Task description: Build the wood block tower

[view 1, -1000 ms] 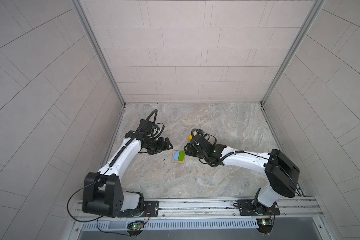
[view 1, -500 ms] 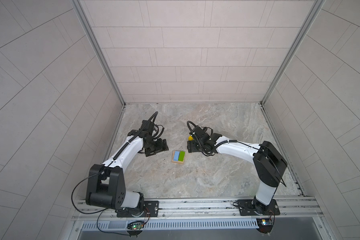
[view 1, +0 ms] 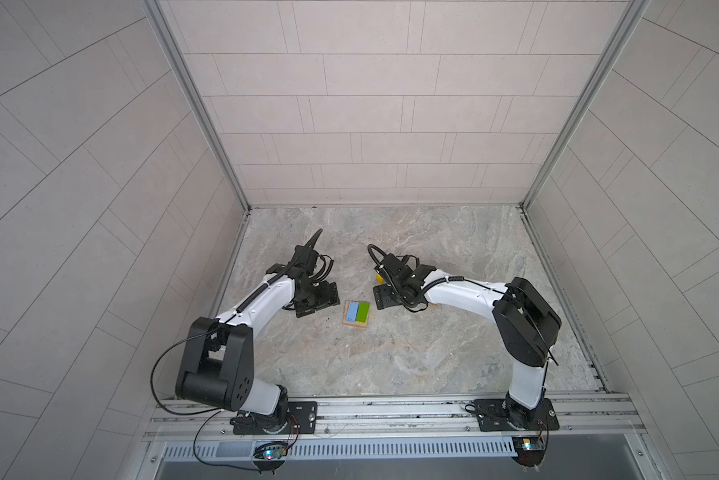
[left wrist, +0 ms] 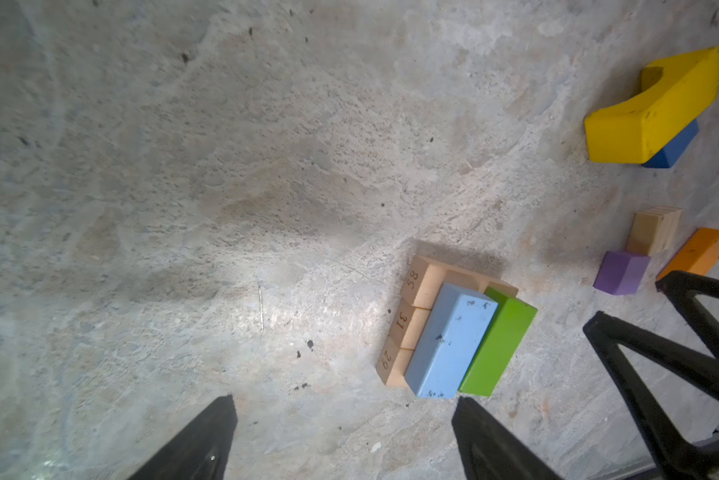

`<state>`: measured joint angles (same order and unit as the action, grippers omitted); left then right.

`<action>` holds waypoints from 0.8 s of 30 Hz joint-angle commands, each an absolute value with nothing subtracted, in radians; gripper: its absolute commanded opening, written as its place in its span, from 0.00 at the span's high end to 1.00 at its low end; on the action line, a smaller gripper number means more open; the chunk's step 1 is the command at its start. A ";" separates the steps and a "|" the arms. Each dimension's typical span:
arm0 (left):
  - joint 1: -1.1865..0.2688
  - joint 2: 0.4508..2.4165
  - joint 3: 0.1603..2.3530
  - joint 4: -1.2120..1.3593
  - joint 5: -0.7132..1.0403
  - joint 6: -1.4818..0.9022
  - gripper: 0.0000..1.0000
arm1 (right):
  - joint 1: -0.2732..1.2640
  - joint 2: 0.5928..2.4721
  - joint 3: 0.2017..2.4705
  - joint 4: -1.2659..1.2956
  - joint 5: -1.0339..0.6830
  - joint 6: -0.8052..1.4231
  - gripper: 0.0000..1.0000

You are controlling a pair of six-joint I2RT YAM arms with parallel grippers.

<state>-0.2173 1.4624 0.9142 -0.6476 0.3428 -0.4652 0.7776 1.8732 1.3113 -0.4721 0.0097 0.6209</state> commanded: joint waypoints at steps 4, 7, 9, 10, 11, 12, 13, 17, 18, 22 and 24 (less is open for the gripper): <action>-0.251 1.430 0.860 -0.525 0.344 -0.509 0.11 | 0.775 1.908 1.345 -0.507 0.032 0.583 0.14; -0.255 1.437 0.851 -0.515 0.342 -0.503 0.11 | 0.775 1.917 1.353 -0.507 0.029 0.579 0.14; -0.255 1.449 0.842 -0.501 0.346 -0.498 0.11 | 0.775 1.925 1.357 -0.508 0.031 0.577 0.14; -0.256 1.452 0.838 -0.494 0.350 -0.499 0.11 | 0.775 1.928 1.360 -0.507 0.032 0.575 0.14; -0.257 1.457 0.835 -0.488 0.354 -0.499 0.11 | 0.775 1.931 1.361 -0.509 0.032 0.576 0.14; -0.256 1.460 0.830 -0.485 0.356 -0.498 0.11 | 0.775 1.935 1.362 -0.509 0.032 0.575 0.14; -0.257 1.463 0.830 -0.483 0.357 -0.496 0.11 | 0.775 1.940 1.364 -0.509 0.031 0.574 0.14; -0.259 1.473 0.828 -0.483 0.352 -0.489 0.11 | 0.775 1.955 1.376 -0.508 0.029 0.574 0.14; -0.258 1.475 0.829 -0.483 0.354 -0.488 0.11 | 0.775 1.957 1.379 -0.509 0.029 0.574 0.14; -0.263 1.489 0.832 -0.482 0.355 -0.484 0.11 | 0.776 1.964 1.386 -0.506 0.027 0.572 0.14; -0.264 1.500 0.834 -0.482 0.361 -0.483 0.11 | 0.775 1.971 1.391 -0.507 0.028 0.572 0.14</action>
<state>-0.2569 1.4796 0.8410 -0.4824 0.3557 -0.4969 0.7776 1.9430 1.3712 -0.4835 0.0090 0.5793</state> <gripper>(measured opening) 0.893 0.856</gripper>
